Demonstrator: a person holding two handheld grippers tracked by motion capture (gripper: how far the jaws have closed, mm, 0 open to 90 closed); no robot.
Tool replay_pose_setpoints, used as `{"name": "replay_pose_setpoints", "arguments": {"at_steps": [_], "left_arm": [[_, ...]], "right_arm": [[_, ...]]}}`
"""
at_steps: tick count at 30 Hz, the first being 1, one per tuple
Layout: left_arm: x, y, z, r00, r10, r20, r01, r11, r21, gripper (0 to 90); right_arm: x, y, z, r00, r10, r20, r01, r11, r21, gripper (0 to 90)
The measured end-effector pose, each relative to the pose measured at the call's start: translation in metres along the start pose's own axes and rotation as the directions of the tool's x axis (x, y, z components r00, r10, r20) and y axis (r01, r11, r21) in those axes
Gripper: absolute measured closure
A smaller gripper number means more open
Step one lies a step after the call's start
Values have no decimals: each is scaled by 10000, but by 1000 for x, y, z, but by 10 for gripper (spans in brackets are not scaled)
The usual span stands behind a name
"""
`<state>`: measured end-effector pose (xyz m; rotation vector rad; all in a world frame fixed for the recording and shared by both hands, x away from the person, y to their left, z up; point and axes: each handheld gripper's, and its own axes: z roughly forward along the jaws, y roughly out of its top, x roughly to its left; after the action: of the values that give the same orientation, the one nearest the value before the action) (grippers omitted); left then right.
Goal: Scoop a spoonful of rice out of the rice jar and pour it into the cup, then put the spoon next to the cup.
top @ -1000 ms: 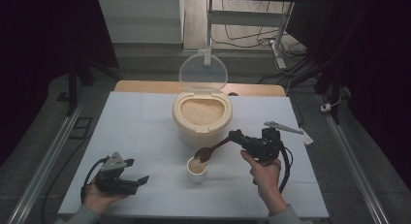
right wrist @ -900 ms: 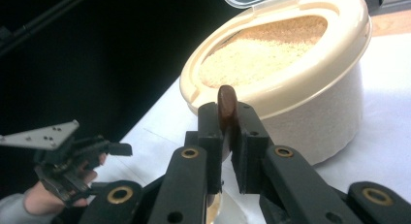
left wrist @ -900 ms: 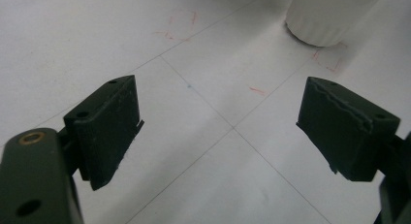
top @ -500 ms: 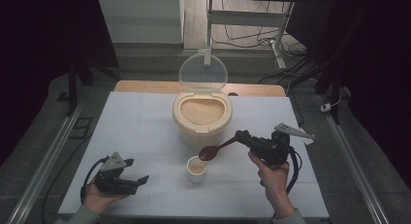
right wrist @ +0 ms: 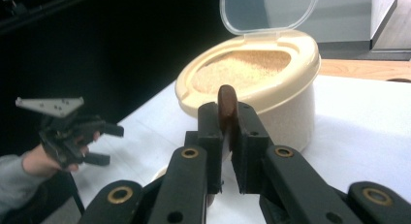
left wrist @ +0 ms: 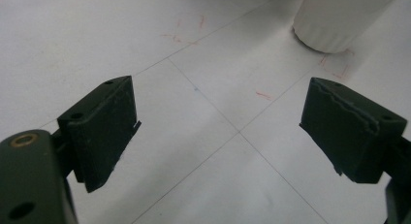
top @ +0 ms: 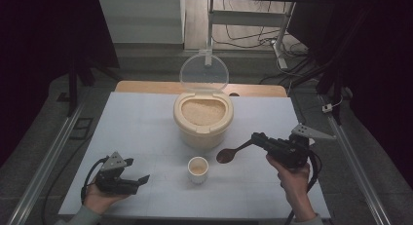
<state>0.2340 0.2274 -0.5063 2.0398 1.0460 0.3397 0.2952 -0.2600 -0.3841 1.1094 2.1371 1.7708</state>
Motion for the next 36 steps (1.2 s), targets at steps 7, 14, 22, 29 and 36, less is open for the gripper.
{"name": "replay_pose_setpoints", "arguments": {"at_steps": [7, 14, 22, 29, 36], "left_arm": [[0, 0, 0, 10000, 28, 5, -28, 10000, -4, 127], [-2, 1, 2, 9999, 121, 68, -122, 9999, 46, 128], [-2, 1, 2, 9998, 170, 84, -171, 9998, 91, 129], [-2, 1, 2, 9998, 176, 98, -177, 9998, 113, 130], [-2, 1, 3, 9997, 199, 112, -200, 9997, 146, 131]], "right_arm": [[5, 1, 3, 9979, -611, -205, 629, 9921, 1085, 833], [14, 4, 20, 9921, -1024, -724, 1168, 9649, 2352, 833], [19, 0, 49, 9854, -1072, -1322, 1514, 9069, 3931, 832], [12, -9, 82, 9864, -897, -1378, 1438, 8767, 4590, 830], [-5, -11, 99, 9952, -695, -689, 935, 8826, 4608, 792]]}}
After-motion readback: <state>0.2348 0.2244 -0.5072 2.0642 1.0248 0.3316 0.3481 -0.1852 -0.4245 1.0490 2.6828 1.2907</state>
